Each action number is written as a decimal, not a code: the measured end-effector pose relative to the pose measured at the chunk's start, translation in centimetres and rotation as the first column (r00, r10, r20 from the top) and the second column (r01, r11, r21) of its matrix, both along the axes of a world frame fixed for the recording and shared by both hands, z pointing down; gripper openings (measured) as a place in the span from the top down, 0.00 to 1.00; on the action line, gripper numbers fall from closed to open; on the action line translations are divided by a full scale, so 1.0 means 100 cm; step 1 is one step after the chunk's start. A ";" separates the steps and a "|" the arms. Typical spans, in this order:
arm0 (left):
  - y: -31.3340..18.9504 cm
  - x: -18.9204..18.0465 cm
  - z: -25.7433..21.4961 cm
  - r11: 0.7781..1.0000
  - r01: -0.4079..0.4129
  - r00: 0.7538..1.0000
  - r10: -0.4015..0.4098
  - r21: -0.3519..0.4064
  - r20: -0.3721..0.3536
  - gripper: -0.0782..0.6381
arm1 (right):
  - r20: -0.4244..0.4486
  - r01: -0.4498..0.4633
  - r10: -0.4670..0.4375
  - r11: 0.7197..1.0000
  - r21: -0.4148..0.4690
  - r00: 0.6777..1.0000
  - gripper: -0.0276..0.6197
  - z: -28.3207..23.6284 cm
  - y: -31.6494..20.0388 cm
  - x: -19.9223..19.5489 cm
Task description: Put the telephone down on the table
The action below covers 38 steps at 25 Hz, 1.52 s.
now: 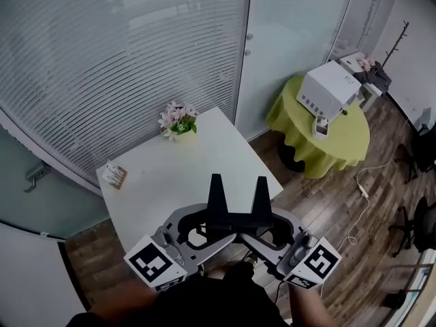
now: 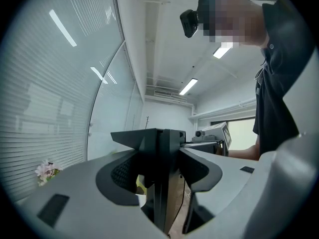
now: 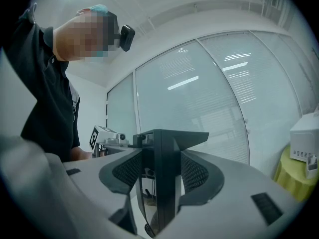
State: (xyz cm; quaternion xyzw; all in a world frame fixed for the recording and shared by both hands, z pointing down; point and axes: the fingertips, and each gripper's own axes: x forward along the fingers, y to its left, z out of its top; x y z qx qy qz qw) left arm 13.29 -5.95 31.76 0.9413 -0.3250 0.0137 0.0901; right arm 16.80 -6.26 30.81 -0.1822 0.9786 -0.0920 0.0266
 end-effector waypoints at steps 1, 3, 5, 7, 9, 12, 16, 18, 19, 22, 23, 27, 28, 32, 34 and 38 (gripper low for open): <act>-0.006 0.006 0.000 1.000 0.026 1.000 -0.026 -0.006 0.001 0.55 | -0.001 0.026 -0.026 1.000 -0.004 1.000 0.58 0.000 -0.007 0.006; -0.019 0.017 -0.002 0.997 0.081 0.997 -0.081 -0.010 0.001 0.55 | 0.001 0.082 -0.082 0.997 -0.004 0.997 0.58 -0.002 -0.022 0.017; -0.031 0.027 -0.004 0.992 0.129 0.992 -0.129 -0.005 0.012 0.55 | 0.004 0.136 -0.136 0.991 0.000 0.991 0.58 -0.005 -0.037 0.026; -0.039 0.035 -0.003 0.985 0.174 0.984 -0.174 -0.002 0.027 0.55 | 0.010 0.193 -0.193 0.981 0.000 0.981 0.58 -0.005 -0.048 0.033; -0.046 0.041 -0.003 0.971 0.239 0.971 -0.238 -0.006 0.022 0.55 | 0.017 0.249 -0.249 0.968 -0.003 0.968 0.58 -0.004 -0.056 0.039; -0.054 0.047 0.000 0.942 0.334 0.942 -0.334 -0.024 0.004 0.55 | 0.020 0.325 -0.324 0.946 -0.015 0.946 0.58 0.001 -0.066 0.044; -0.055 0.047 0.009 0.907 0.420 0.907 -0.419 -0.039 0.029 0.55 | 0.032 0.429 -0.428 0.903 -0.038 0.903 0.58 0.007 -0.073 0.041; -0.055 0.043 0.014 0.887 0.460 0.888 -0.458 -0.051 0.036 0.55 | 0.040 0.469 -0.468 0.882 -0.053 0.883 0.58 0.012 -0.075 0.036; -0.054 0.041 0.016 0.876 0.479 0.878 -0.478 -0.058 0.039 0.55 | 0.044 0.488 -0.486 0.871 -0.063 0.873 0.58 0.015 -0.074 0.033; -0.052 0.030 0.023 0.850 0.521 0.854 -0.518 -0.078 0.049 0.55 | 0.057 0.529 -0.526 0.844 -0.090 0.849 0.58 0.023 -0.074 0.022; -0.053 0.025 0.026 0.846 0.527 0.850 -0.525 -0.084 0.051 0.55 | 0.060 0.534 -0.531 0.840 -0.096 0.845 0.58 0.026 -0.075 0.017; -0.062 0.005 0.039 0.829 0.548 0.836 -0.546 -0.107 0.050 0.55 | 0.062 0.551 -0.548 0.825 -0.123 0.834 0.58 0.039 -0.086 -0.003; -0.065 -0.001 0.042 0.826 0.553 0.833 -0.550 -0.111 0.052 0.55 | 0.061 0.555 -0.552 0.822 -0.132 0.832 0.58 0.043 -0.088 -0.010; -0.077 -0.026 0.056 0.824 0.549 0.835 -0.550 -0.141 0.034 0.55 | 0.038 0.549 -0.551 0.820 -0.163 0.834 0.58 0.057 -0.100 -0.035; -0.085 -0.039 0.064 0.823 0.543 0.836 -0.548 -0.165 0.017 0.55 | 0.017 0.542 -0.548 0.821 -0.178 0.836 0.58 0.065 -0.108 -0.048; -0.100 -0.067 0.082 0.823 0.528 0.840 -0.542 -0.210 -0.010 0.55 | -0.012 0.528 -0.543 0.820 -0.220 0.840 0.58 0.082 -0.122 -0.076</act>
